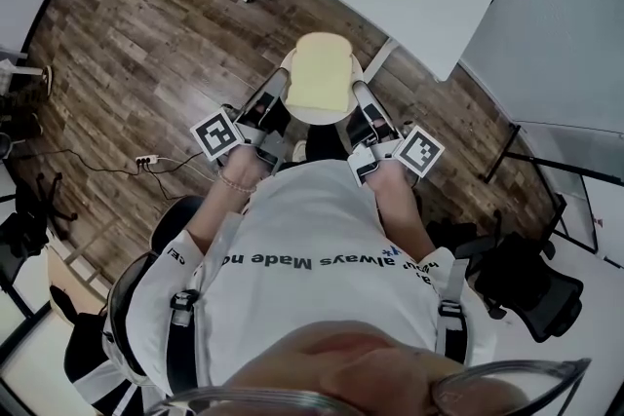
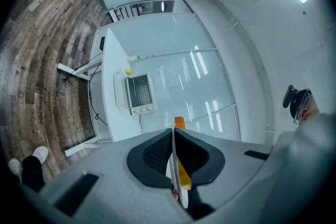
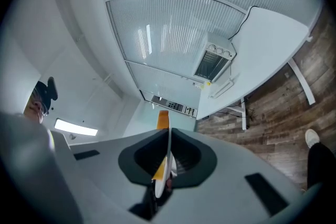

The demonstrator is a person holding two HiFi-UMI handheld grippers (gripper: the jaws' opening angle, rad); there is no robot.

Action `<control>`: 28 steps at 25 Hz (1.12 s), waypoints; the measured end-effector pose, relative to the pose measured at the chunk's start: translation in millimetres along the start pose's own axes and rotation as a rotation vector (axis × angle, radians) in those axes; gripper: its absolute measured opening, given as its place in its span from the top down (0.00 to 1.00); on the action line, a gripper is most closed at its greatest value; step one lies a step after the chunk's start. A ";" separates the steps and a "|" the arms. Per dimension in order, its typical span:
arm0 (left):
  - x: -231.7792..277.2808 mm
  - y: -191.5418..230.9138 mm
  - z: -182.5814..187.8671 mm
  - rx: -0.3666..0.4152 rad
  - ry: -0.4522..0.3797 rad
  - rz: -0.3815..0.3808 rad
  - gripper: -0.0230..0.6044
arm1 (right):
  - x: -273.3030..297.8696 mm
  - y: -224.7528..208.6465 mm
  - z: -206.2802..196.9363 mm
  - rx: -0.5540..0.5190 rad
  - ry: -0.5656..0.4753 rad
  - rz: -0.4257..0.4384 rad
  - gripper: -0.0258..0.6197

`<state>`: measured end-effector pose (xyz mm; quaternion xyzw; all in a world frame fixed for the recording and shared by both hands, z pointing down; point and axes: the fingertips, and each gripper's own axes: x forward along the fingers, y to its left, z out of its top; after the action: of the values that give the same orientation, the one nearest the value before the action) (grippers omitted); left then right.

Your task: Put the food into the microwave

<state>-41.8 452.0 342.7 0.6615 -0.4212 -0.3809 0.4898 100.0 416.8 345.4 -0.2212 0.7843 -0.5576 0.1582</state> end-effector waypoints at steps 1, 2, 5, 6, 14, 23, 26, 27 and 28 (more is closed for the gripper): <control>4.7 2.4 3.2 0.000 0.001 0.003 0.93 | 4.4 -2.4 3.4 0.003 0.000 0.000 0.93; 12.1 5.8 6.9 -0.002 0.001 0.006 0.93 | 10.1 -6.4 8.8 0.008 0.000 -0.002 0.93; 49.0 22.2 20.6 -0.008 0.005 0.020 0.93 | 33.7 -26.7 37.6 0.023 0.002 -0.010 0.93; 58.9 26.4 24.1 -0.008 0.008 0.025 0.93 | 39.9 -31.8 45.5 0.028 0.001 -0.010 0.93; 102.9 21.4 38.4 0.008 0.028 0.016 0.93 | 58.0 -36.6 83.3 0.029 -0.010 -0.009 0.93; 104.1 11.8 40.2 0.031 0.020 -0.029 0.93 | 57.9 -27.8 86.6 -0.013 -0.017 0.018 0.93; 165.5 25.7 51.9 0.029 0.031 -0.003 0.93 | 82.8 -52.5 139.3 0.009 -0.014 0.003 0.93; 192.4 31.1 57.0 0.027 0.035 0.011 0.93 | 93.8 -62.3 162.8 0.017 -0.012 -0.002 0.93; 213.7 35.2 60.8 0.026 0.038 0.021 0.93 | 102.4 -70.0 181.6 0.023 -0.011 -0.005 0.93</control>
<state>-28.2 227.5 343.3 0.6706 -0.4236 -0.3574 0.4931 114.5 197.5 351.8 -0.2242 0.7764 -0.5658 0.1636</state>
